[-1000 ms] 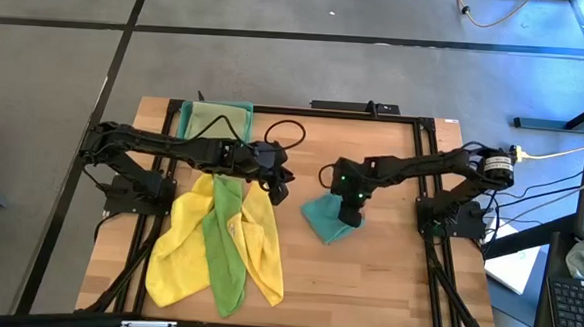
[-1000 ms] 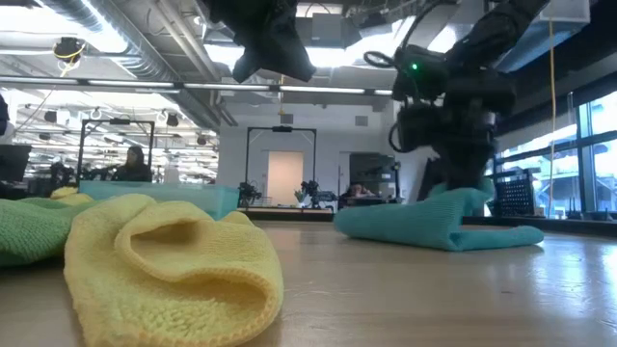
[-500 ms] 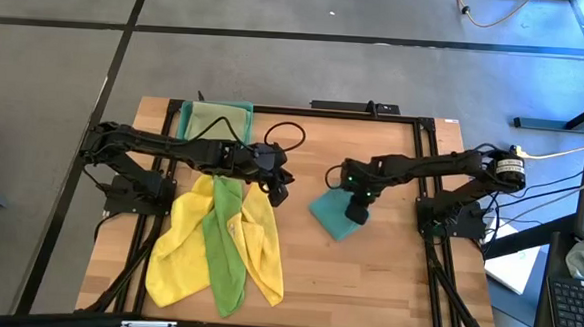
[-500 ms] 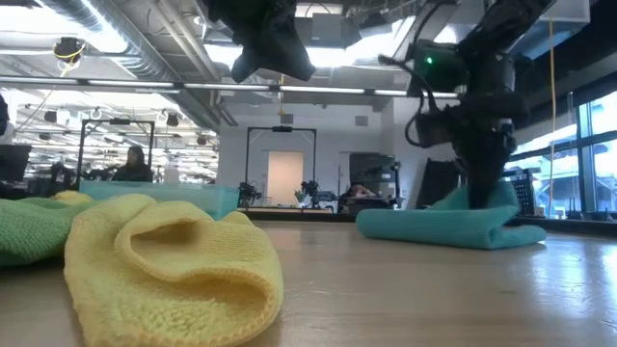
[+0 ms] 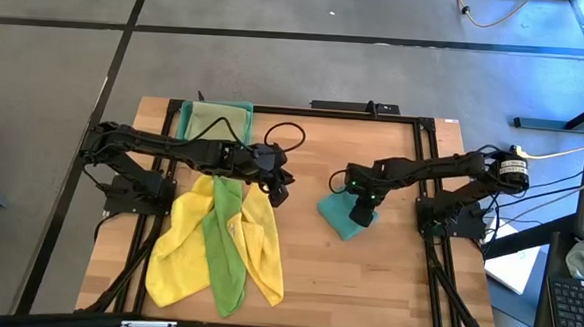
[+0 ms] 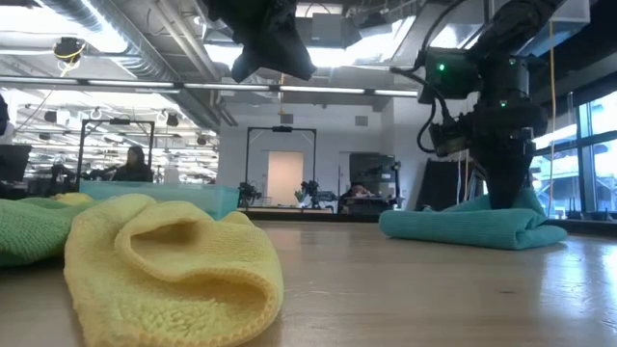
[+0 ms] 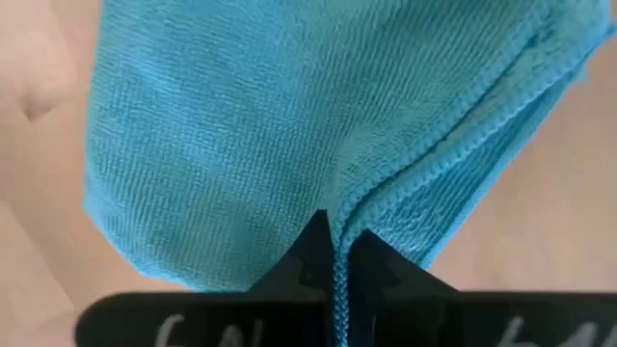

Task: Fold microfiber towels
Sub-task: Fold the blue microfiber cloth

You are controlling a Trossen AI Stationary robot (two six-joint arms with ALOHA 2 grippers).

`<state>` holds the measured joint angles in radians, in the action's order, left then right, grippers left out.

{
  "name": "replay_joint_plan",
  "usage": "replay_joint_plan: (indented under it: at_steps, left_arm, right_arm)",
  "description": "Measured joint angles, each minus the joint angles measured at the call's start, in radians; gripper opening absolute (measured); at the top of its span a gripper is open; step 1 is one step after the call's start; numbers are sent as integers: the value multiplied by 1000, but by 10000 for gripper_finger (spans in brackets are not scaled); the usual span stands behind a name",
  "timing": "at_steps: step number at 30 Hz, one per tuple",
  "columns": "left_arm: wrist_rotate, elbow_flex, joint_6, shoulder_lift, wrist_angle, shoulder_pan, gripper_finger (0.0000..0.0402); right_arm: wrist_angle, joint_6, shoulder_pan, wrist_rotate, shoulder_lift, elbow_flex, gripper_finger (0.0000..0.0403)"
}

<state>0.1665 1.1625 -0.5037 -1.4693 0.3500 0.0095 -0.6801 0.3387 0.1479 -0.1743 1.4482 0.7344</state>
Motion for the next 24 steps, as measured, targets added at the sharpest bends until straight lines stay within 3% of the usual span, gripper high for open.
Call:
replay_joint_plan:
  at_steps: [6, 15, 19, 24]
  left_arm:
    - [0, 0, -10, 0, 1, -6, 53]
    - [4, 0, 1, 0, 2, -5, 53]
    - [5, 0, 13, 0, 12, -4, 53]
    - [6, 0, 17, 0, 62, 0, 53]
  right_arm:
    - [-33, 98, -3, 47, -2, -24, 28]
    - [-52, 233, 12, -91, 0, -87, 153]
    - [-80, 257, 12, -86, -21, -49, 198]
    - [-133, 288, 12, -43, -100, 9, 225]
